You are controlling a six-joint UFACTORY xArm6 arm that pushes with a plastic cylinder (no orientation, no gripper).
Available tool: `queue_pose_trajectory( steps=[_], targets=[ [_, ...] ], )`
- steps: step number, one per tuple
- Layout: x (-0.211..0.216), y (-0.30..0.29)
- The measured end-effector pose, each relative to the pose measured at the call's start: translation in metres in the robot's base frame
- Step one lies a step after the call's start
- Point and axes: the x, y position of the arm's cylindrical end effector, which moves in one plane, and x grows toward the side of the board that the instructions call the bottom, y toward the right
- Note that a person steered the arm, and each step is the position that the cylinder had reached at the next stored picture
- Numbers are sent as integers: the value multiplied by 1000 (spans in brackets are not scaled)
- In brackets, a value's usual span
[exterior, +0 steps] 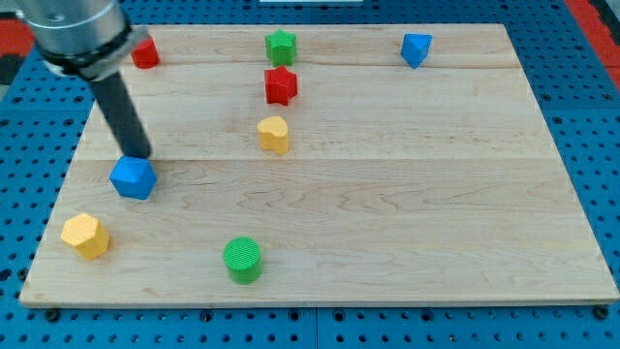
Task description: Move the blue cube slightly to the downwards
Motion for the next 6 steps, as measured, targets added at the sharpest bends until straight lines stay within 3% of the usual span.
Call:
queue_pose_trajectory(
  steps=[1, 2, 3, 5, 6],
  targets=[
    [-2, -42],
    [19, -35],
    [45, 16],
    [55, 115],
    [55, 121]
  ],
)
